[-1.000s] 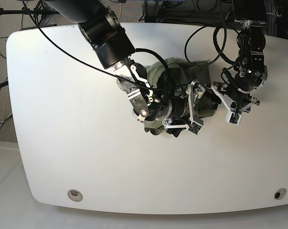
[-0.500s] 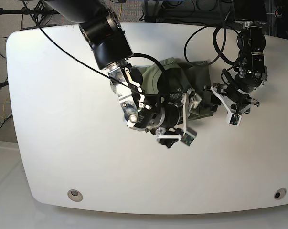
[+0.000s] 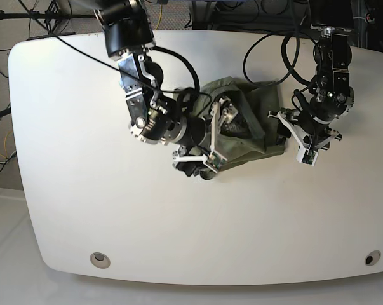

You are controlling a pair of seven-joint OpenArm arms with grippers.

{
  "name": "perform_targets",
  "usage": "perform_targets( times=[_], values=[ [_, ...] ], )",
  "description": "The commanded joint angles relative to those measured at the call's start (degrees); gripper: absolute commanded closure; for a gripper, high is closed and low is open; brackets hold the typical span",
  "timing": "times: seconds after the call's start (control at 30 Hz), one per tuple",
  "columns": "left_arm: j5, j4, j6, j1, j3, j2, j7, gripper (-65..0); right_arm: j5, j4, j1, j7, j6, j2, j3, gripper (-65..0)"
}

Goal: Fold the T-shirt properly
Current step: 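Grasp the bundle edge with the right gripper and fold it over, then flatten the folded bundle with the right gripper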

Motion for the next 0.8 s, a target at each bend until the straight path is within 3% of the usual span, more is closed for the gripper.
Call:
perform_targets(
  times=[0.0,0.33,0.77],
  values=[
    [-0.36,1.05,0.15,-0.95,-0.27,-0.44,-1.17,-33.9,1.37,4.65,-2.47,1.78,0.34,-0.24,-0.02,-65.0],
    [-0.36,1.05,0.15,-1.22,-0.27,-0.44,-1.17,-33.9,1.28,8.69,-7.66,1.87,0.34,1.43,0.07,-65.0],
    [-0.28,1.05,0.15,-1.04,-0.27,-0.52,-1.17,-33.9,1.28,3.51,-8.71,5.39,-3.88,6.35,-0.37,-65.0]
  ],
)
